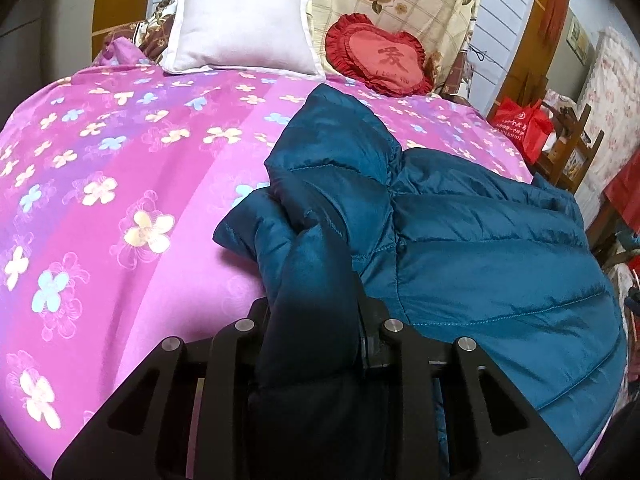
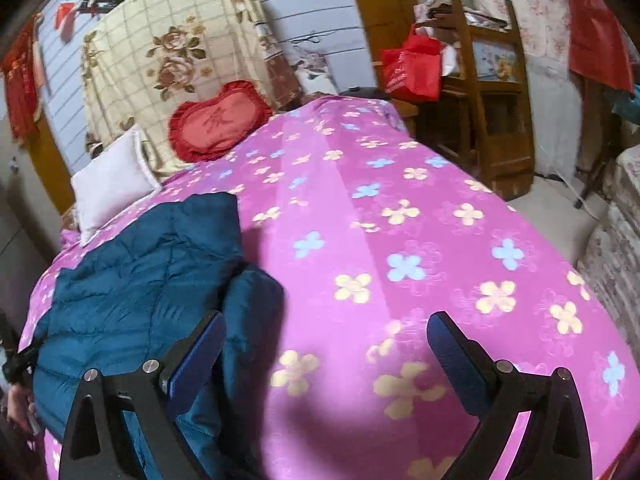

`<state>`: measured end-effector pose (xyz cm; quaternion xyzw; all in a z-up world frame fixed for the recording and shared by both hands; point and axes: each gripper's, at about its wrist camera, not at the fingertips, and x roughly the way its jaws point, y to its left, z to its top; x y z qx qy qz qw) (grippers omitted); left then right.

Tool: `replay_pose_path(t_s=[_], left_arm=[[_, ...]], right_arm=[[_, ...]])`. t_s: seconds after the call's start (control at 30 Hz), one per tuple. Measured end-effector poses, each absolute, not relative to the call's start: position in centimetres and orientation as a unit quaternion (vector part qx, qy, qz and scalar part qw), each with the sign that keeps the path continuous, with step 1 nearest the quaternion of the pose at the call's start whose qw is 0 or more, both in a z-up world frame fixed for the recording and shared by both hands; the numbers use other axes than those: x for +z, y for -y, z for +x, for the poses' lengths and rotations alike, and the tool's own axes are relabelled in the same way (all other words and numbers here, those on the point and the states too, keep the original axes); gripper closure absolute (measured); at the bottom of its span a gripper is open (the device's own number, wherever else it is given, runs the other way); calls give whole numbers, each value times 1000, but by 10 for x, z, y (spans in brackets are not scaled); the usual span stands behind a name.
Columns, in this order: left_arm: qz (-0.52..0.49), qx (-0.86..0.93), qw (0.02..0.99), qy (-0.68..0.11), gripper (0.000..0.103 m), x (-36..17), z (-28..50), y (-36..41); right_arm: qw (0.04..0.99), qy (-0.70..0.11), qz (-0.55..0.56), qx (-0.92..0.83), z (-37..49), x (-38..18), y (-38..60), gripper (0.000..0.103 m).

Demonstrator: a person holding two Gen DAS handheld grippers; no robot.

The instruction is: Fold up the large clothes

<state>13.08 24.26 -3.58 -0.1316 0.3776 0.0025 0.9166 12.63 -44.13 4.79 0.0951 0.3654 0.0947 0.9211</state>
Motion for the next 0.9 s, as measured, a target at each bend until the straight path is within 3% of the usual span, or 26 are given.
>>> replay_pose_path(t_s=[0.17, 0.3, 0.4, 0.5, 0.57, 0.67, 0.73, 0.83, 0.9], left_arm=[[-131, 4, 916, -379, 76, -36, 131, -243], [-130, 9, 914, -384, 71, -38, 133, -243], [-136, 12, 911, -390, 68, -40, 135, -244], [-142, 10, 907, -397, 63, -42, 137, -245], [-154, 9, 902, -404, 58, -43, 139, -248], [-159, 16, 900, -405, 57, -43, 138, -249], [-120, 30, 909, -397, 71, -35, 135, -236], [-98, 52, 913, -392, 88, -23, 130, -224], [-105, 64, 914, -386, 90, -12, 125, -224]], right_arm=[[917, -361, 31, 169, 148, 48, 379, 3], [897, -403, -2, 179, 165, 21, 351, 2], [871, -434, 76, 218, 177, 1, 366, 3], [846, -438, 122, 278, 178, -8, 370, 22], [834, -445, 119, 303, 176, -15, 366, 24], [839, -419, 129, 321, 171, -11, 369, 50], [847, -406, 115, 325, 166, 0, 363, 68], [864, -383, 79, 318, 155, 19, 354, 78], [878, -361, 65, 308, 147, 36, 350, 80]])
